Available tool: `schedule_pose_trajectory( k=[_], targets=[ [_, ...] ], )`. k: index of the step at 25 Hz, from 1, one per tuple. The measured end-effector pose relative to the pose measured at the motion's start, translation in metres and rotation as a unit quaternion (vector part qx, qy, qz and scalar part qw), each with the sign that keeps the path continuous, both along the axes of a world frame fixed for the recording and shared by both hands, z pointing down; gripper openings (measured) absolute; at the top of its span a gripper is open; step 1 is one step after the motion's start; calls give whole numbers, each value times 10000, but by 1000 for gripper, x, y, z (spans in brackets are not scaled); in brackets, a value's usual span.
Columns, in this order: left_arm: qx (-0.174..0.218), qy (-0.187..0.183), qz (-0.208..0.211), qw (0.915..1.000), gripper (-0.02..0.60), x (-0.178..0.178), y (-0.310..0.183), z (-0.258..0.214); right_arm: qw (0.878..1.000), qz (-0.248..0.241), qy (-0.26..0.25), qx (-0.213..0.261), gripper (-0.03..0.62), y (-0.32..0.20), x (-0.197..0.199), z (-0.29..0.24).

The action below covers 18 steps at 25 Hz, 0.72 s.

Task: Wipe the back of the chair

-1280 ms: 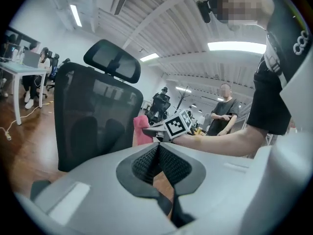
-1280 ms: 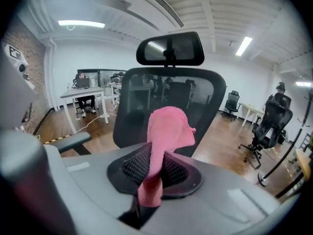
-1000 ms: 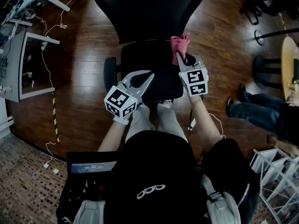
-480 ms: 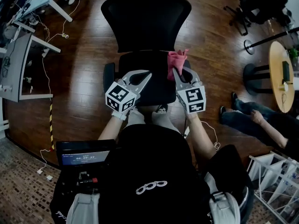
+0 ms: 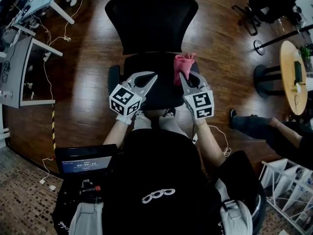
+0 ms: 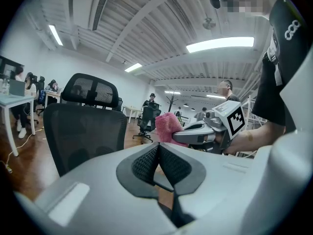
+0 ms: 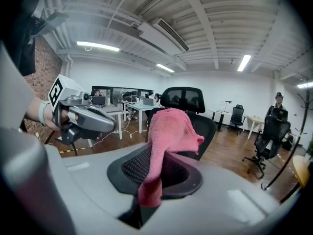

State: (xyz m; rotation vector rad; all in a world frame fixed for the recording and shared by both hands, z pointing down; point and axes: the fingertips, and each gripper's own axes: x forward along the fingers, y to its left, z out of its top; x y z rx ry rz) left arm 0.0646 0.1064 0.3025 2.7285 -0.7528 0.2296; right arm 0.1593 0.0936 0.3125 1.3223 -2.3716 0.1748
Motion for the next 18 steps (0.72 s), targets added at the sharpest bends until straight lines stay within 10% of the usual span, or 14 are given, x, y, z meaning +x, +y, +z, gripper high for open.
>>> schedule_pose_trajectory(
  k=[18],
  targets=[
    [46, -45, 66, 10000, -6, 2, -5, -5, 10000, 16, -14, -23, 41, -2, 1, -1]
  ],
)
